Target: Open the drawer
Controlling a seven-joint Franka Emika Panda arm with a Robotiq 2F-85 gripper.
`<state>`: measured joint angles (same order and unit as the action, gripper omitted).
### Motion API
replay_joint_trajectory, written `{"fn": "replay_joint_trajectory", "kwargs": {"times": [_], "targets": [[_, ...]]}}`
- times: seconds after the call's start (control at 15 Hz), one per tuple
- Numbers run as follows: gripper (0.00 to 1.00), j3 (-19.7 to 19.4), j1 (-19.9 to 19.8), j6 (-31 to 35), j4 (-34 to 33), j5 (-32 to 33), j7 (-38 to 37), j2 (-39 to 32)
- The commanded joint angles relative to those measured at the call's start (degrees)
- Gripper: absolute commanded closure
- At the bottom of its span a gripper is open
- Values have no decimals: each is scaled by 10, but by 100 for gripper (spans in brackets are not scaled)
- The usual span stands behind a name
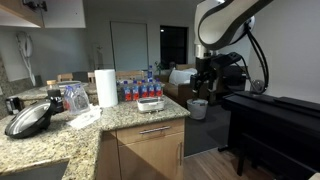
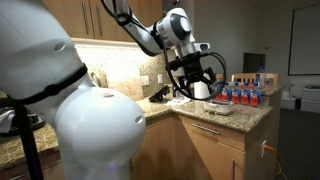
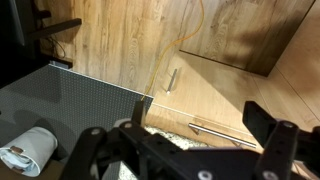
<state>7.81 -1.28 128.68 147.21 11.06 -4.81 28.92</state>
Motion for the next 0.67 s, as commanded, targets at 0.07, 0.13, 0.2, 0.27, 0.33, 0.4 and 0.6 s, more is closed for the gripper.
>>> {"fn": "replay_joint_trajectory", "kwargs": {"times": [0.07, 0.13, 0.2, 0.27, 0.33, 0.4, 0.6], "targets": [[0, -7, 8, -2, -1, 4, -3, -1], [0, -7, 8, -2, -1, 4, -3, -1], [0, -1, 5, -2, -3, 12, -14, -2], [0, 2, 4, 0, -5, 15, -18, -4], [0, 8, 3, 3, -7, 21, -24, -7], [0, 11, 2, 3, -10, 24, -26, -9], [0, 26, 3, -4, -23, 42, -35, -16]]}}
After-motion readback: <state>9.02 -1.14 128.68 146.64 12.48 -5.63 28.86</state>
